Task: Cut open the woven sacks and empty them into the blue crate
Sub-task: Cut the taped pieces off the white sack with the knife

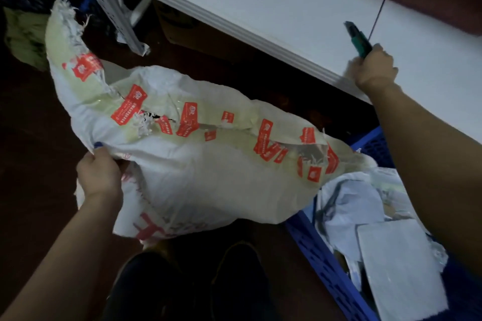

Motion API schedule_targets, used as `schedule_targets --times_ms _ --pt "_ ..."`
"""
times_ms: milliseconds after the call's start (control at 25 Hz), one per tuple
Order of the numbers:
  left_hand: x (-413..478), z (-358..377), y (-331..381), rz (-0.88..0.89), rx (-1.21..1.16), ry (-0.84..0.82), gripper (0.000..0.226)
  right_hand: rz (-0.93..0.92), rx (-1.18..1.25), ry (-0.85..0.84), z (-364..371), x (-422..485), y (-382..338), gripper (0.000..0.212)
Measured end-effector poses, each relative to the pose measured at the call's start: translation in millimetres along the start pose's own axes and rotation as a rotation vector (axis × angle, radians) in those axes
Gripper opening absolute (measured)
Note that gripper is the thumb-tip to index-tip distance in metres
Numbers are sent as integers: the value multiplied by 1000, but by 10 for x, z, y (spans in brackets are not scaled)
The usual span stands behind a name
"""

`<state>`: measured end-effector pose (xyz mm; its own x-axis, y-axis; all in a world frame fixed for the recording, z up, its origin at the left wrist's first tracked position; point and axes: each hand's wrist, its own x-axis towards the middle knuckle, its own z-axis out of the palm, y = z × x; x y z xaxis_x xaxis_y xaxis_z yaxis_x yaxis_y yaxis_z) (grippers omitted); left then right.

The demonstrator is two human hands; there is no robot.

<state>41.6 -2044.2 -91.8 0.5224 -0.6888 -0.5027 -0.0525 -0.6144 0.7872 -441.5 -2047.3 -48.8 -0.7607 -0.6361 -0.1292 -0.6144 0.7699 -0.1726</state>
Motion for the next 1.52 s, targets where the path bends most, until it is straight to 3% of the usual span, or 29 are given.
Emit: schedule_targets --times_ms 120,240,360,400,480,680,760,960,1120,1240,1400,1520 --pt "202 95 -176 7 12 -27 48 14 -76 120 179 -30 12 41" --pt "292 105 -271 29 52 -40 52 142 -41 96 171 -124 -43 46" --pt "267 119 -175 147 232 50 57 200 84 76 188 -387 -38 50" --pt "215 115 -113 267 243 63 67 190 161 91 202 -520 -26 50" --pt "-46 225 107 672 240 -80 73 172 321 117 222 -753 -18 48" --pt "-1265 1152 363 1857 326 -695 30 40 551 54 220 -999 -30 38" --pt "-1417 1518 152 2083 454 -766 24 -44 549 74 223 -1024 6 39" --pt "-1704 1915 -295 2082 434 -766 24 -248 604 139 329 -957 139 28" --pt "-1666 1994 -580 1769 589 -796 35 -276 751 157 288 -1027 317 18" --pt "-1508 1911 -670 1541 619 -981 36 -263 809 185 249 -1232 442 20" --pt "-1407 1670 -739 1392 622 -1067 42 -216 894 200 304 -1647 623 26" --pt "-1385 1510 -739 1261 488 -1066 37 -241 914 193 441 -1970 602 18"
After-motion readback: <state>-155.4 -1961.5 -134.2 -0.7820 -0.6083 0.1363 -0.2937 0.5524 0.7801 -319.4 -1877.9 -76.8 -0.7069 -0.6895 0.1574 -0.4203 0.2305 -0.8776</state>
